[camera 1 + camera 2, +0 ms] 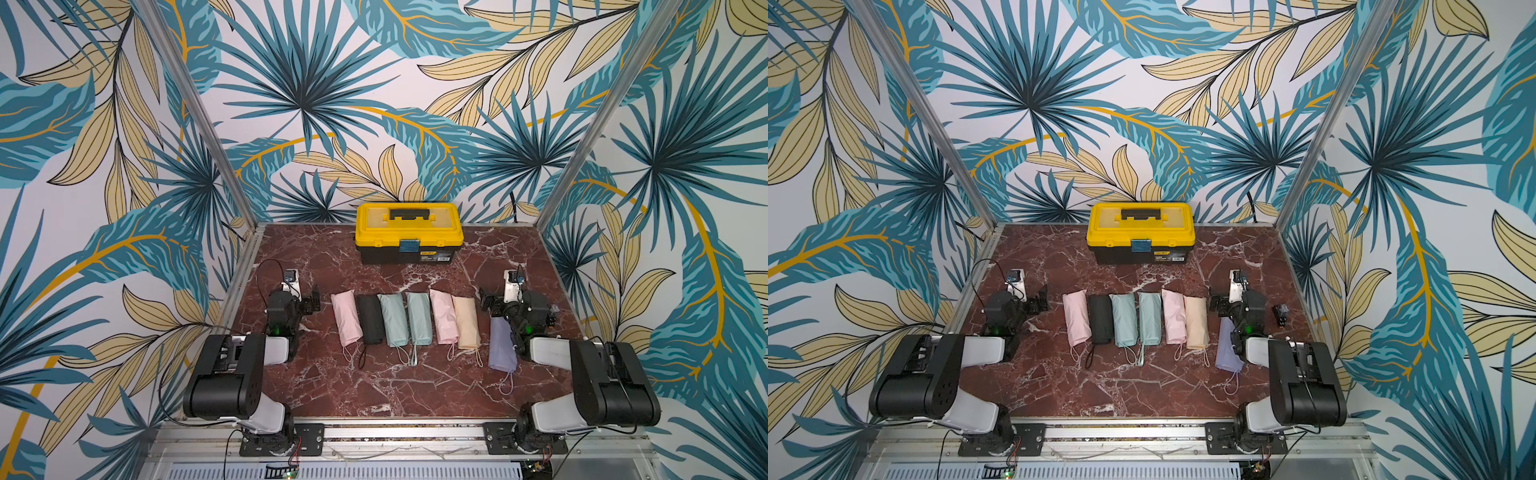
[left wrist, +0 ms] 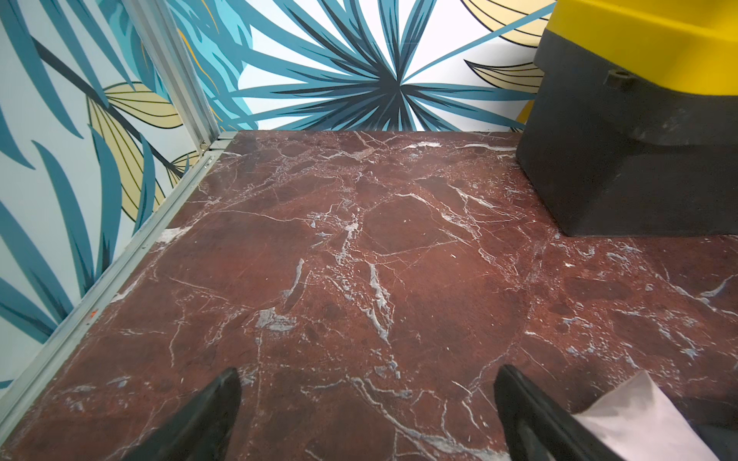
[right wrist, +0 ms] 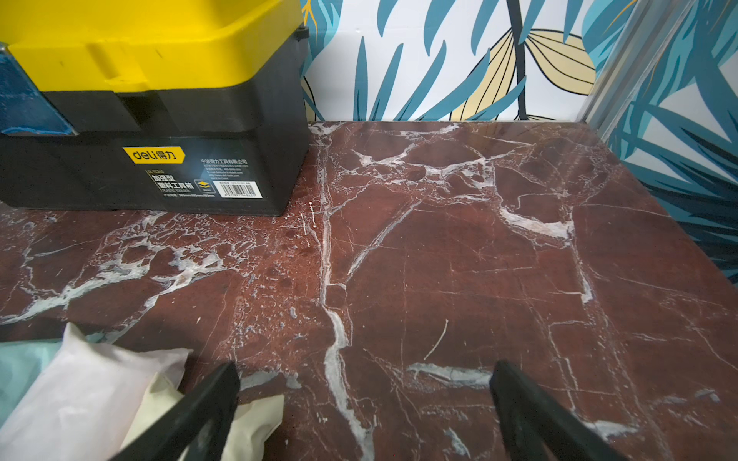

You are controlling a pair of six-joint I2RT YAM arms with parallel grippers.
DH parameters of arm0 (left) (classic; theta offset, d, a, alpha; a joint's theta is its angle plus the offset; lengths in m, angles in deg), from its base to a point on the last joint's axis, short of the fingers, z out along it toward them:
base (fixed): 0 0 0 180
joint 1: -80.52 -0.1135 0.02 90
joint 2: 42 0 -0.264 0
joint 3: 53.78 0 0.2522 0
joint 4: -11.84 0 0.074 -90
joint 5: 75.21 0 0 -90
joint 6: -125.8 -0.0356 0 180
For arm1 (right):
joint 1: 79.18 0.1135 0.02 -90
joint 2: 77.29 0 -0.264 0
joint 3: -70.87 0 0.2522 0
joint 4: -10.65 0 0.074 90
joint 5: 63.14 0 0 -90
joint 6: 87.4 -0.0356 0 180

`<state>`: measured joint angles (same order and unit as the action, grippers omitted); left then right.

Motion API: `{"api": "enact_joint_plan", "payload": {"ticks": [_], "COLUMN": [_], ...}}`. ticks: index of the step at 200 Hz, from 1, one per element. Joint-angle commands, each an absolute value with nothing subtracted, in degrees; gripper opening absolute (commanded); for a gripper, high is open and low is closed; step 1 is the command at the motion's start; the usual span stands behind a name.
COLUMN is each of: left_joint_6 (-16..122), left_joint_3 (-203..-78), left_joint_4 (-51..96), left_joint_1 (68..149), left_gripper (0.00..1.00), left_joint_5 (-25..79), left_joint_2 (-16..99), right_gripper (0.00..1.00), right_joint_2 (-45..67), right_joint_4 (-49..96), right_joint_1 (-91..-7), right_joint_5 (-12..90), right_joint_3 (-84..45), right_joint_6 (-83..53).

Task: Take umbrellas out of sleeves
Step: Move the umbrella to the center of the board.

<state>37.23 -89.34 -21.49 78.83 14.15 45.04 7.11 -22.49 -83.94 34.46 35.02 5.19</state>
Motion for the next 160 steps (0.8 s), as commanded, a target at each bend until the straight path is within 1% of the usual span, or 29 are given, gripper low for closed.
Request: {"api": "enact_joint_plan", "payload": {"ticks": [1,24,32,40,54,68,82,98,110,123,131,145,152,160], "left_joint_6": [36.8,37.6,38.2,38.7,38.9,39.2,43.8,48.4,50.6,54.6,57.2,60.0,60.4,60.7], "left_joint_3": [-90.6,-90.9,-90.8,-89.9,-88.1,-87.8,-88.8,-92.0,-94.3,-94.9,-95.0,-96.3,-97.8,-99.6], "left_joint_4": [-23.1,-23.0,-22.6,-22.3,-21.4,-16.6,-10.0,0.4,5.8,7.5,7.9,11.6,16.0,22.1], "left_joint_1": [78.9,78.9,78.9,79.3,80.8,82.7,84.2,86.1,87.9,89.0,89.0,89.5,90.5,92.5], "left_gripper": [1.00,1.00,1.00,1.00,1.00,1.00,1.00,1.00,1.00,0.99,1.00,1.00,1.00,1.00], "left_joint_5": [14.7,11.9,8.7,6.4,1.5,-0.4,0.1,2.8,3.9,8.7,14.1,20.8,20.4,16.8], "left_joint_2": [45.4,44.4,43.0,40.9,36.0,29.2,22.3,15.4,11.5,8.1,6.5,5.3,5.4,5.7], "right_gripper": [0.99,1.00,1.00,0.99,1.00,1.00,1.00,1.00,0.99,1.00,0.99,0.99,0.99,1.00], "right_joint_2": [7.2,6.0,3.9,1.1,-3.9,-7.3,-10.7,-15.1,-18.9,-22.5,-24.2,-26.4,-27.3,-27.8], "right_joint_4": [-24.3,-24.2,-23.0,-18.4,-6.3,2.7,9.4,17.5,23.2,27.8,29.0,31.7,33.5,33.9], "right_joint_1": [-83.6,-83.6,-83.5,-83.3,-82.3,-81.6,-79.8,-76.6,-76.2,-76.3,-76.2,-76.3,-76.3,-76.3], "right_joint_5": [33.5,29.5,28.2,26.8,22.5,21.2,21.3,17.9,18.2,20.0,21.1,18.3,18.0,20.3], "right_joint_3": [35.3,35.5,35.6,34.8,31.1,27.3,24.5,21.4,19.5,18.5,19.2,21.3,21.8,22.9], "right_joint_6": [4.2,2.8,2.5,2.1,-0.3,-3.7,-5.5,-7.1,-10.8,-15.9,-17.9,-24.7,-26.1,-25.1]}}
